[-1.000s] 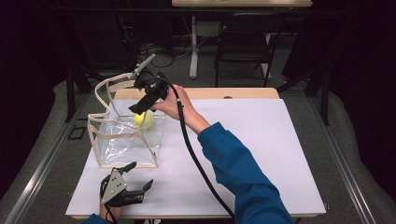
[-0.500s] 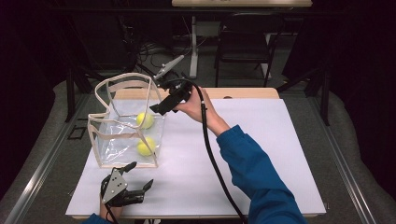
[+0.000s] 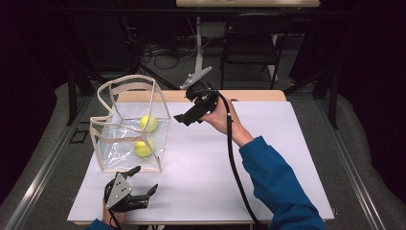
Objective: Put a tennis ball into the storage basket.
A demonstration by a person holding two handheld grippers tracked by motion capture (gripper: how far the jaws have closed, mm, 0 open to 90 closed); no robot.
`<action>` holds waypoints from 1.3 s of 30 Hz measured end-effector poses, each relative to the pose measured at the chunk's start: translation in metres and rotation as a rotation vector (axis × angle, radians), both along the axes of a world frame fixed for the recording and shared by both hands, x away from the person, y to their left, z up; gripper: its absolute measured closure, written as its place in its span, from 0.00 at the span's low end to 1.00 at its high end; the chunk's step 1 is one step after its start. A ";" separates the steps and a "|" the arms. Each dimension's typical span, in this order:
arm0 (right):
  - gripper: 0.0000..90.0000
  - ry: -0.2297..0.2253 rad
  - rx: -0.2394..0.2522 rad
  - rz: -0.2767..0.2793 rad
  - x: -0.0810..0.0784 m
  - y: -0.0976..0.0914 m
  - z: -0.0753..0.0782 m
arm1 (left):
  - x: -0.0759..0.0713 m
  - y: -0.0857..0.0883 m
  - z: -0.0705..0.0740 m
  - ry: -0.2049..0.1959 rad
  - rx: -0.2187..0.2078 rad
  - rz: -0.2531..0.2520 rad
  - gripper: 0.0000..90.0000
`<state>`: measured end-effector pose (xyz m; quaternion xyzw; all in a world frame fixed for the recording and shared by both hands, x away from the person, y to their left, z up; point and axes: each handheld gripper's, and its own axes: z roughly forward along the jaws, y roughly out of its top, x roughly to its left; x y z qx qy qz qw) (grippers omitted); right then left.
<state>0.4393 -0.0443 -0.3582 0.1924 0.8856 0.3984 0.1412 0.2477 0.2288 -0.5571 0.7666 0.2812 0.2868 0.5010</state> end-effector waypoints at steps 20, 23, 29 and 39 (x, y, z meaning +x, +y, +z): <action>0.00 0.048 -0.026 -0.035 -0.014 -0.039 -0.037 | 0.000 0.003 0.001 -0.007 0.006 0.015 0.18; 0.00 0.057 -0.031 -0.040 -0.016 -0.043 -0.043 | 0.000 0.003 0.001 -0.006 0.006 0.016 0.18; 0.00 0.070 -0.044 -0.044 -0.021 -0.050 -0.056 | 0.000 0.002 0.002 -0.007 0.012 0.013 0.18; 0.00 0.090 -0.058 -0.068 -0.033 -0.064 -0.078 | -0.001 0.001 0.002 -0.009 0.011 0.014 0.18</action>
